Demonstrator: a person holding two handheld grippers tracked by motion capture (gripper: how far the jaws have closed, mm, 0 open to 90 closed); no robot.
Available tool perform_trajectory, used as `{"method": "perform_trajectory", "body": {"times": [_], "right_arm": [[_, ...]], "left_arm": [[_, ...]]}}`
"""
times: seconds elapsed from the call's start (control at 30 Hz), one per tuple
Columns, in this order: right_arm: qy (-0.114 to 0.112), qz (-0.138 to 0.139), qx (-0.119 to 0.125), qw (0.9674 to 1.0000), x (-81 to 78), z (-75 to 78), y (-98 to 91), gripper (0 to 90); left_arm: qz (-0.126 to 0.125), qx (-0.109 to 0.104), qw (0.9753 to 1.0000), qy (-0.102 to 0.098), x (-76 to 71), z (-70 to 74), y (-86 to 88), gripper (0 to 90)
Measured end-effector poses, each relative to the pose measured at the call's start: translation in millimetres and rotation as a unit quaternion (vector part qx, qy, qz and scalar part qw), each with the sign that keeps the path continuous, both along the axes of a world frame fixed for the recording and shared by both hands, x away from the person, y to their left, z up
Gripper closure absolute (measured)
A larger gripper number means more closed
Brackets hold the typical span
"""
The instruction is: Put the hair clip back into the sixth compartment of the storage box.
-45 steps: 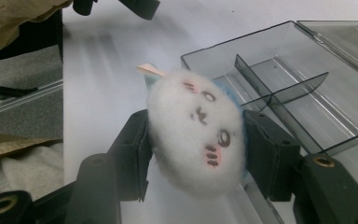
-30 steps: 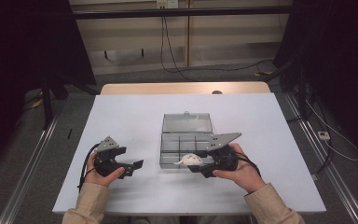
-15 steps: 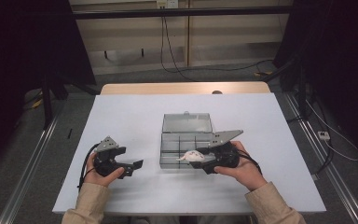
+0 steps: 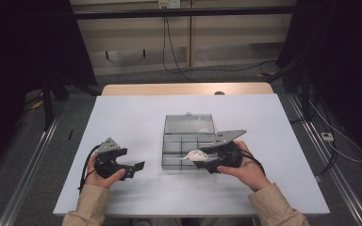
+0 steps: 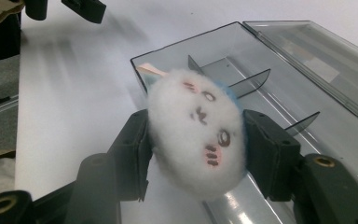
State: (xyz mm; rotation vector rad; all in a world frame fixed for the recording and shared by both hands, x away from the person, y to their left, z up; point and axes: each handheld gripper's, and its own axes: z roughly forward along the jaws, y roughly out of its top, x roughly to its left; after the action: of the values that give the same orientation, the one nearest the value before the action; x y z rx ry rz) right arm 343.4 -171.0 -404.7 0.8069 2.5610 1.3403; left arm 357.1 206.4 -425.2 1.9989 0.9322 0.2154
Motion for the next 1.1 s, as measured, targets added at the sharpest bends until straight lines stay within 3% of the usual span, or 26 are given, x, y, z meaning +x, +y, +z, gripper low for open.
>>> {"method": "perform_trajectory", "body": {"times": [1.1], "right_arm": [[0.0,-0.024,-0.003,0.9997,9.2,-3.4,-7.8,44.7]], "left_arm": [[0.0,0.0,1.0,-0.003,-0.5,0.9,0.7,7.0]]}}
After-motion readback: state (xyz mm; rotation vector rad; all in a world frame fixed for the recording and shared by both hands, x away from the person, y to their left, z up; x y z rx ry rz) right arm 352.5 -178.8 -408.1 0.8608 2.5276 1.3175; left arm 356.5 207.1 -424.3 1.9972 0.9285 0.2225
